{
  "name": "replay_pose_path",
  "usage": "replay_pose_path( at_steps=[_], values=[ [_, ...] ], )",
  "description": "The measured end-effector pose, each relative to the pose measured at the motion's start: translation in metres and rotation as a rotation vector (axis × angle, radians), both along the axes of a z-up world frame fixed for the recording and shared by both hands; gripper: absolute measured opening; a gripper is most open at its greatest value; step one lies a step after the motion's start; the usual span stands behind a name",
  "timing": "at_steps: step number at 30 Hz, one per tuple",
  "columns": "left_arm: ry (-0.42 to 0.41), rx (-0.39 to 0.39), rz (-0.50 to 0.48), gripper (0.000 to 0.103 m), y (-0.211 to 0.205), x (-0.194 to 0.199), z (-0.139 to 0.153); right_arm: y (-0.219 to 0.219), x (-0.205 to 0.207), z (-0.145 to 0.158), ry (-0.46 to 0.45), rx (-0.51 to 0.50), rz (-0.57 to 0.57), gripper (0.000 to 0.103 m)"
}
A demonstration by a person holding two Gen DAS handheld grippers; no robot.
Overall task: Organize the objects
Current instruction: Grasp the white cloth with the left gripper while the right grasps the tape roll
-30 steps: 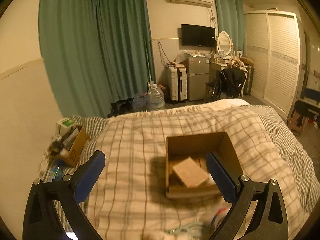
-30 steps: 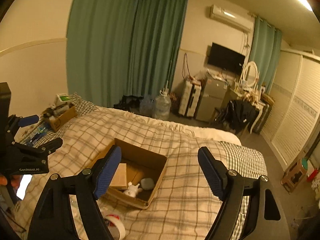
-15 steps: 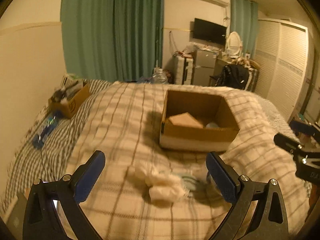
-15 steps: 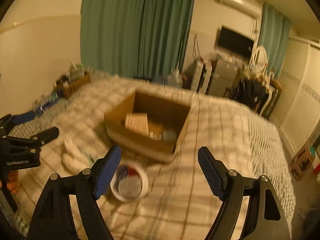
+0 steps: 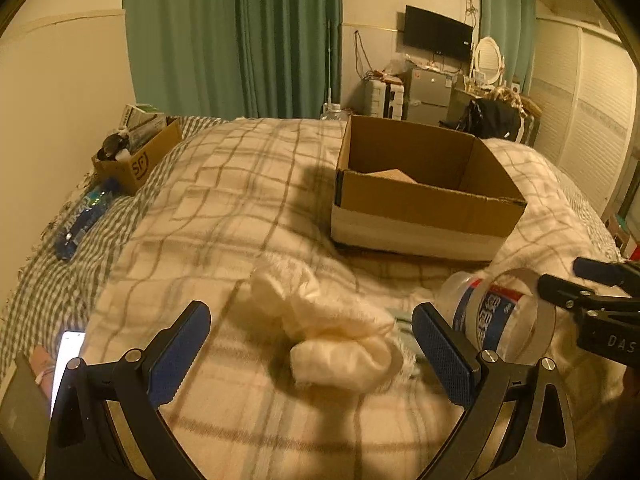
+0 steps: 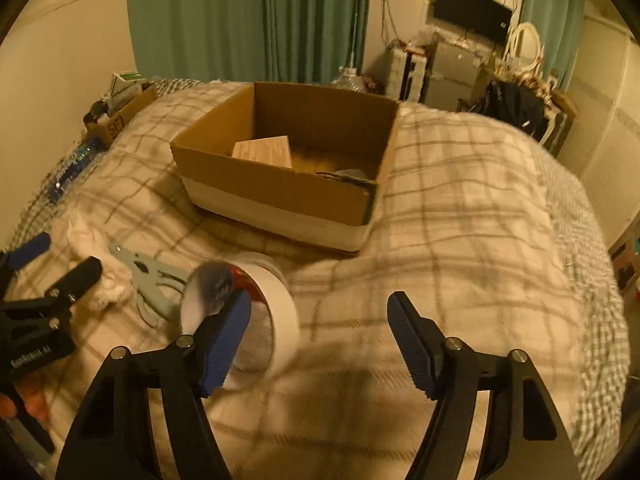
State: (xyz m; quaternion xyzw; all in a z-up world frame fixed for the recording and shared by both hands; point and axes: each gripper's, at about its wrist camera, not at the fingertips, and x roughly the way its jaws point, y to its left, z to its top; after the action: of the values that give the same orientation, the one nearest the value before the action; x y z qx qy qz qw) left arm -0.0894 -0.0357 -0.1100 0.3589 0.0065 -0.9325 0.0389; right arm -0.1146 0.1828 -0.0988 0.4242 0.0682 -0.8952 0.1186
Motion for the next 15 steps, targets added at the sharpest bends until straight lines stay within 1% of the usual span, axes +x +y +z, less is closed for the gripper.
replay_pose_path(
  at_steps=[1, 3, 5, 7, 8, 9, 10, 11, 13, 15],
  values=[
    [-0.004, -0.001, -0.004, 0.103, 0.001, -0.003, -0.002, -0.004, -0.005, -0.002, -0.012, -0.014, 0.011, 0.065],
    [-0.025, 0.011, -0.022, 0.102, 0.001, -0.006, -0.007, -0.008, -0.013, -0.01, -0.047, -0.032, 0.025, 0.05],
    [-0.028, 0.037, -0.036, 0.099, 0.0, -0.004, -0.01, -0.01, -0.016, -0.016, -0.076, -0.053, 0.026, 0.047],
    [-0.035, 0.076, -0.05, 0.086, -0.003, -0.003, -0.011, -0.01, -0.014, -0.017, -0.077, -0.068, 0.032, 0.035],
    [-0.05, 0.095, -0.059, 0.073, -0.005, -0.005, -0.013, -0.011, -0.013, -0.017, -0.08, -0.076, 0.038, 0.027],
    [-0.067, 0.109, -0.066, 0.059, -0.005, -0.006, -0.015, -0.011, -0.012, -0.016, -0.081, -0.084, 0.043, 0.022],
    [-0.088, 0.132, -0.078, 0.053, -0.006, -0.008, -0.018, -0.012, -0.01, -0.016, -0.08, -0.091, 0.052, 0.021],
    [-0.099, 0.154, -0.085, 0.043, -0.008, -0.008, -0.019, -0.013, -0.008, -0.015, -0.079, -0.091, 0.057, 0.02],
    [-0.097, 0.176, -0.084, 0.036, -0.009, -0.005, -0.018, -0.014, -0.006, -0.015, -0.08, -0.095, 0.062, 0.017],
    [-0.099, 0.193, -0.08, 0.028, -0.012, -0.002, -0.016, -0.014, -0.001, -0.012, -0.078, -0.101, 0.062, 0.009]
  ],
)
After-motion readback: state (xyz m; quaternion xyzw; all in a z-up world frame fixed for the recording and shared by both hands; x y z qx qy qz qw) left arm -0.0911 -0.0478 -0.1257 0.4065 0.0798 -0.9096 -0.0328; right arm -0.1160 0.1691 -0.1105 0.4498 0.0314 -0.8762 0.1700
